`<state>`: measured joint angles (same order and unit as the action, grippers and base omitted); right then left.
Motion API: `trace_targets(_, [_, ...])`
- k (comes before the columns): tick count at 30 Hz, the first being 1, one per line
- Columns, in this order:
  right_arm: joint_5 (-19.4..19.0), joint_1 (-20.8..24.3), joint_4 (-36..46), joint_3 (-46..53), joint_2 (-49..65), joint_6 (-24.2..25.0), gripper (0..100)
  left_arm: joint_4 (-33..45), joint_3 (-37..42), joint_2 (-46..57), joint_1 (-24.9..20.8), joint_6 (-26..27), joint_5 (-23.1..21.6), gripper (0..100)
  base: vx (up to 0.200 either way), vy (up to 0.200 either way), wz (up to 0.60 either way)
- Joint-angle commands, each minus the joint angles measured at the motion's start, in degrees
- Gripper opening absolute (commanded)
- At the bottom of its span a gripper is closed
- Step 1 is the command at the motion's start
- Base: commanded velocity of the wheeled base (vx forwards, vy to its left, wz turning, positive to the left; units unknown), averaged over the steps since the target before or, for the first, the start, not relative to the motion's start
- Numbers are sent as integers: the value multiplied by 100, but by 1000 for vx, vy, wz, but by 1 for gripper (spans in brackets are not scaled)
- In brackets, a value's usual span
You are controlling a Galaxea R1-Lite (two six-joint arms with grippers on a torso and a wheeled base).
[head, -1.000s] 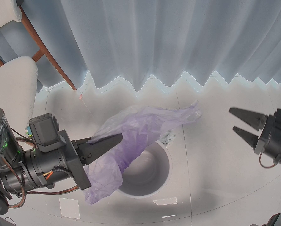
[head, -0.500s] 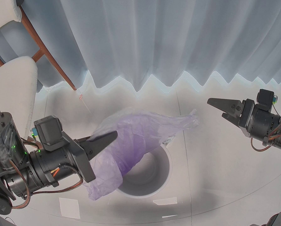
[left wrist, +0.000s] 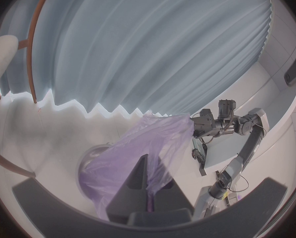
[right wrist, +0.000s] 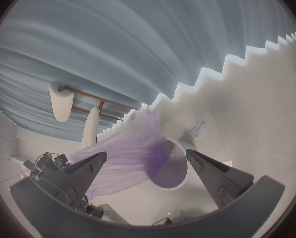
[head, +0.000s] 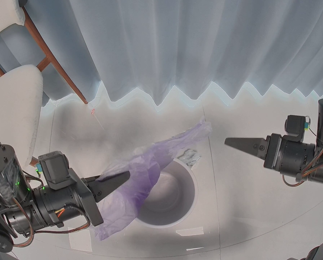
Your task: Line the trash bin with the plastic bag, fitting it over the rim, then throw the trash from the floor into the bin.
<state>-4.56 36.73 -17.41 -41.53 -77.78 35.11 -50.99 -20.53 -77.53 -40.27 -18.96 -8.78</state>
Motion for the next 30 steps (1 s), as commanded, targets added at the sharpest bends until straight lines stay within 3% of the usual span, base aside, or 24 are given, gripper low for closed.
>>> trace_targets(1, [-1,396,-8,189,-343,40,100,2,225,36,-175,15,25,0,0,0,0])
trace_targets(7, [-10,634,-166,225,-801,321,100,10,559,10,-183,138,25,0,0,0,0])
trace_targets(11, [-89,792,-289,216,-862,866,100,2,796,-262,-113,533,25,0,0,0,0])
trace_targets(23, [-238,783,-369,392,-1407,936,100,2,1288,-473,-271,779,16,0,0,0,0])
trace_targets(30, [-212,748,-1564,726,-1908,954,100,2,1403,-482,-465,779,25,0,0,0,0])
